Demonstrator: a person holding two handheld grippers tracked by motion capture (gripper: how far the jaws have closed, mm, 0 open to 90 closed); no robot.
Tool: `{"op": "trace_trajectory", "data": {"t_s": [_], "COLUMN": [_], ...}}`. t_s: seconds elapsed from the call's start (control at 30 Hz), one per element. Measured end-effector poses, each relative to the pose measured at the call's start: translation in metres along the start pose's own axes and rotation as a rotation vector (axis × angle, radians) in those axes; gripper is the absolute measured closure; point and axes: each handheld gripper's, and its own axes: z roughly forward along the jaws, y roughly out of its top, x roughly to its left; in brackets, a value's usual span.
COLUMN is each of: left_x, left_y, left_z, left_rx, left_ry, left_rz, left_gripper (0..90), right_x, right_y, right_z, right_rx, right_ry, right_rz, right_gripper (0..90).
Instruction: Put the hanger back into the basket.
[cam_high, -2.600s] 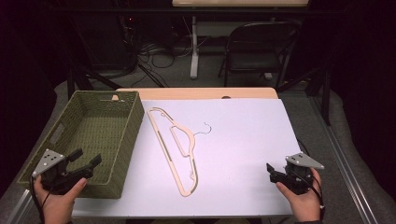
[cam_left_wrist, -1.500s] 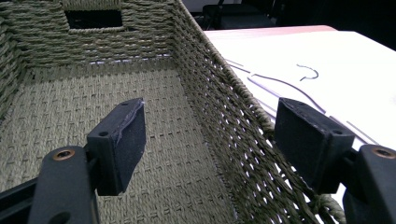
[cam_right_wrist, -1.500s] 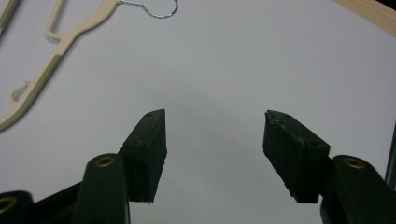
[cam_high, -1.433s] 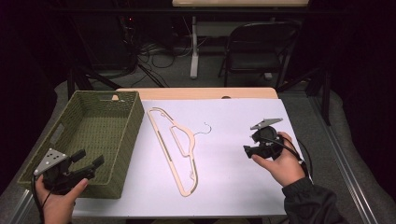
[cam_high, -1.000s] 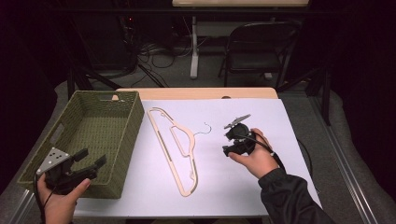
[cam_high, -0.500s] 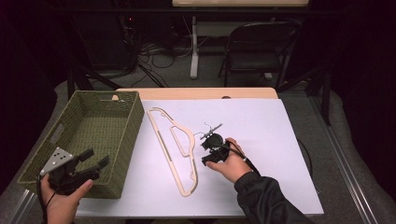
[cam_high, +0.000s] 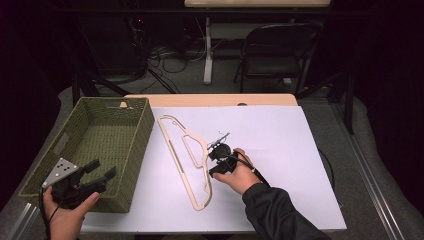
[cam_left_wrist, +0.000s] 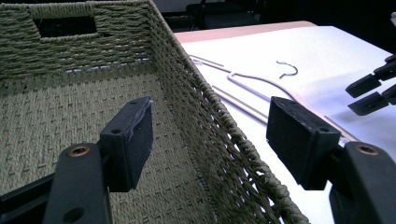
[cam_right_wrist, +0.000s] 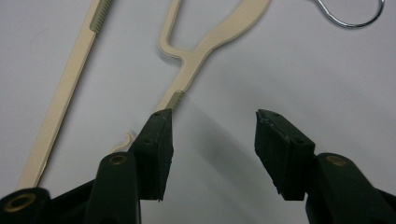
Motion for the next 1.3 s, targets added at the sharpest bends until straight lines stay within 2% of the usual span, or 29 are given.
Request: {"op": "trace_trajectory", "data": {"t_s": [0.13,0.23,0.27,0.37,0.4,0.43,0.67,0.7,0.77,0.8,0.83,0.9,0.93,1.2,1.23,1.3], "left_x": [0.000,0.001,0.001,0.002,0.002,0.002,0.003,0.003,0.003,0.004,0.004,0.004,0.004,0.006,0.006,0.006], "left_y": [0.000,-0.001,-0.001,-0.001,-0.001,-0.001,-0.001,-0.002,-0.002,-0.002,-0.002,-0.002,-0.002,-0.002,-0.002,-0.002], "left_z": [0.000,0.000,0.000,0.001,0.000,0.000,0.000,0.000,0.000,0.000,0.000,0.000,0.000,-0.001,-0.001,0.000], "left_rx": [0.000,0.000,0.001,0.002,0.004,0.004,0.003,0.003,0.004,0.002,0.001,0.002,0.002,0.002,0.003,0.002], "left_ry": [0.001,-0.001,-0.001,0.000,0.002,0.002,0.002,0.003,0.004,0.004,0.004,0.004,0.005,0.008,0.007,0.006], "left_rz": [-0.004,-0.005,-0.004,-0.006,-0.006,-0.006,-0.009,-0.008,-0.009,-0.011,-0.012,-0.012,-0.012,-0.018,-0.018,-0.020], "left_gripper": [31.7,31.7,31.7,31.7,31.7,31.7,31.7,31.7,31.7,31.7,31.7,31.7,31.7,31.7,31.7,31.7], "right_x": [0.003,0.005,0.007,0.010,0.012,0.012,0.017,0.019,0.020,0.022,0.022,0.024,0.024,0.023,0.024,0.024], "right_y": [0.002,0.004,0.005,0.006,0.006,0.007,0.008,0.009,0.009,0.007,0.008,0.009,0.009,0.010,0.011,0.011], "right_z": [0.003,0.010,0.012,0.016,0.018,0.018,0.024,0.024,0.025,0.031,0.029,0.031,0.031,0.037,0.034,0.035], "right_rx": [0.015,-0.005,0.013,0.017,-0.001,0.023,0.036,0.064,0.059,0.002,0.041,0.040,0.059,0.055,0.097,0.078], "right_ry": [0.003,0.010,0.015,0.020,0.021,0.026,0.025,0.026,0.025,0.031,0.029,0.029,0.027,0.029,0.025,0.012], "right_rz": [0.004,0.002,0.003,-0.008,0.000,-0.003,-0.014,-0.026,-0.027,-0.020,-0.027,-0.027,-0.025,-0.016,-0.015,-0.021], "right_gripper": [46.8,46.6,46.6,46.6,46.6,46.7,48.0,48.6,49.0,49.9,50.4,51.4,51.6,52.5,53.5,56.5]}}
